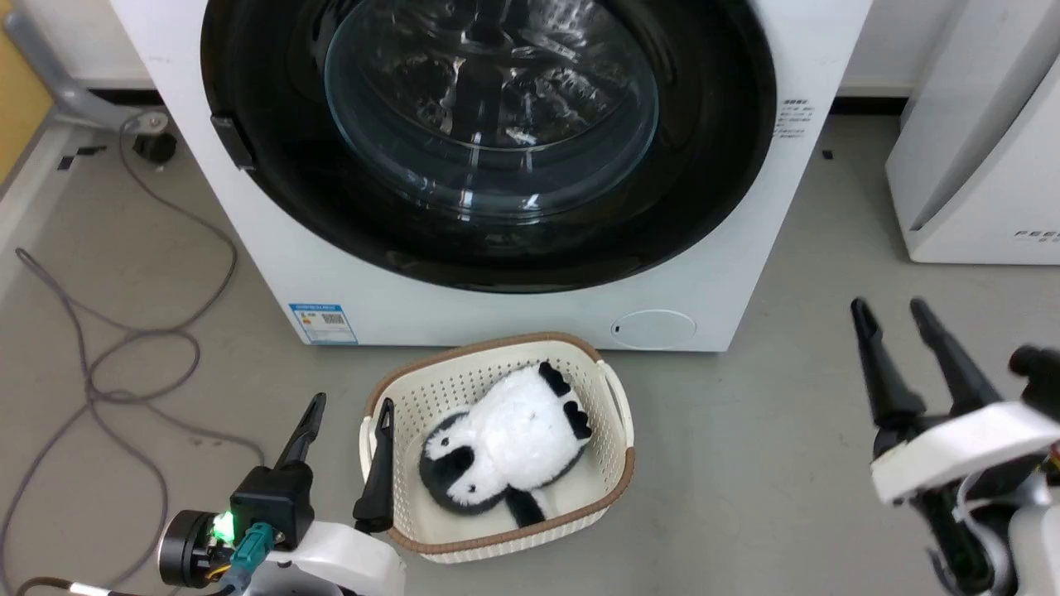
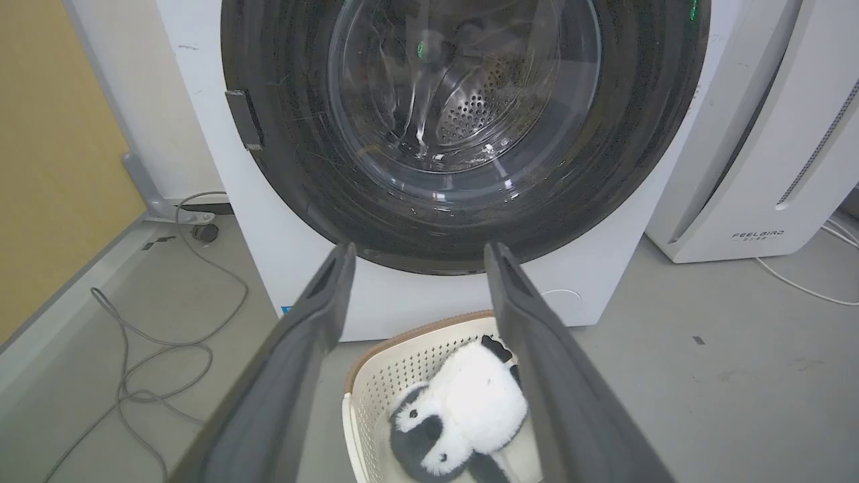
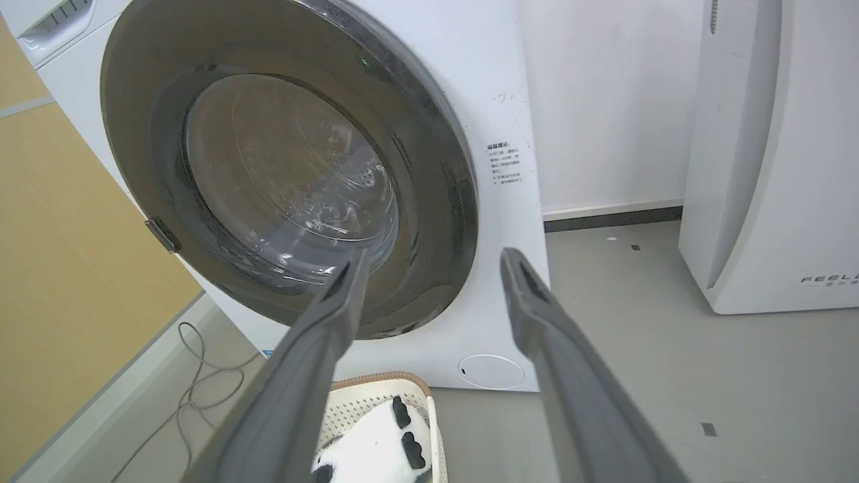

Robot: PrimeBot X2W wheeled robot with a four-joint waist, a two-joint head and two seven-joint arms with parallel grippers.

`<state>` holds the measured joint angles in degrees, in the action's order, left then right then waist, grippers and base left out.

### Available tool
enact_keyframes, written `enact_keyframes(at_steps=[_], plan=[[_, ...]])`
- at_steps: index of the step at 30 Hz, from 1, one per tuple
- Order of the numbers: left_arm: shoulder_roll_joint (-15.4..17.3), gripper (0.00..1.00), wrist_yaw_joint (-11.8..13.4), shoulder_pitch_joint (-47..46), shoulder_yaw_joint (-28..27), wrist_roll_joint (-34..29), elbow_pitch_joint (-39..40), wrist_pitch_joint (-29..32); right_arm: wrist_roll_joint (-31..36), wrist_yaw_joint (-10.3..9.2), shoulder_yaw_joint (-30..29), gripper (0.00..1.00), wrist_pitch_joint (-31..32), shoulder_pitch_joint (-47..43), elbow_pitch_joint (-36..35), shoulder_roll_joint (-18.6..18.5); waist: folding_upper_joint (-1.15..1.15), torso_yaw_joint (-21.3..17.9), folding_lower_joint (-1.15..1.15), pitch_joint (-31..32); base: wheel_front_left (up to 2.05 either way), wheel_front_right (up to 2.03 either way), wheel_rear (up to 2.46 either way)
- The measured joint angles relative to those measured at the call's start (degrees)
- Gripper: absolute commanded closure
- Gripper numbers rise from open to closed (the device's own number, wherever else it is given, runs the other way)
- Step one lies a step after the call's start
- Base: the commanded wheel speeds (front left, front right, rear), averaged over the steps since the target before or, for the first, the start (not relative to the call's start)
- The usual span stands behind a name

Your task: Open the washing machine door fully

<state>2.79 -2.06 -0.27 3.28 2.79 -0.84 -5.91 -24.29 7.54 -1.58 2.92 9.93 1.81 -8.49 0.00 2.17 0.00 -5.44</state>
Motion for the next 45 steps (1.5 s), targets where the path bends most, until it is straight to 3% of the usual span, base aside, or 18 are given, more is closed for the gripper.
enact_keyframes(at_steps=[21, 22, 23, 24, 25, 33, 45], plan=[[0.0, 0.0, -0.64, -2.08, 2.7, 1.46, 0.18, -2.55, -11.5, -0.01, -5.04, 0.0, 5.91, 14.86, 5.92, -2.61, 0.0, 2.59, 0.0, -5.05, 0.0, 0.0, 0.0], [0.0, 0.0, -0.64, -2.26, 2.89, 1.47, 0.22, -2.76, -11.91, -0.01, -5.17, 0.16, 6.26, 15.61, 6.22, -2.61, 0.0, 2.71, 0.0, -5.31, 0.0, 0.0, 0.0], [0.0, 0.0, -0.65, -2.33, 3.04, 1.51, 0.29, -2.8, -12.22, -0.01, -5.33, 0.55, 6.62, 16.42, 6.57, -2.61, 0.0, 2.82, 0.0, -5.59, 0.0, 0.0, 0.0], [0.0, 0.0, -0.65, -2.37, 3.15, 1.56, 0.32, -2.81, -12.45, -0.01, -5.55, 0.87, 6.91, 17.3, 6.9, -2.63, 0.0, 2.95, 0.0, -5.89, 0.0, 0.0, 0.0], [0.0, 0.0, -0.65, -2.41, 3.27, 1.58, 0.34, -2.97, -12.74, -0.01, -5.79, 1.0, 7.2, 18.17, 7.14, -2.65, 0.0, 3.07, 0.0, -6.21, 0.0, 0.0, 0.0], [0.01, 0.0, -0.66, -4.0, 4.26, 2.61, 0.52, -3.99, -16.37, -0.01, -9.68, 1.0, 11.13, 26.43, 11.37, -2.72, 0.0, 4.15, 0.0, -9.04, 0.0, 0.0, 0.0], [0.01, 0.0, -0.92, -6.35, 6.03, 3.96, 0.66, -5.33, -18.87, -0.02, -17.83, 1.0, 20.95, 41.86, 24.09, -2.65, 0.0, 6.42, 0.0, -12.95, 0.0, 0.0, 0.0]])
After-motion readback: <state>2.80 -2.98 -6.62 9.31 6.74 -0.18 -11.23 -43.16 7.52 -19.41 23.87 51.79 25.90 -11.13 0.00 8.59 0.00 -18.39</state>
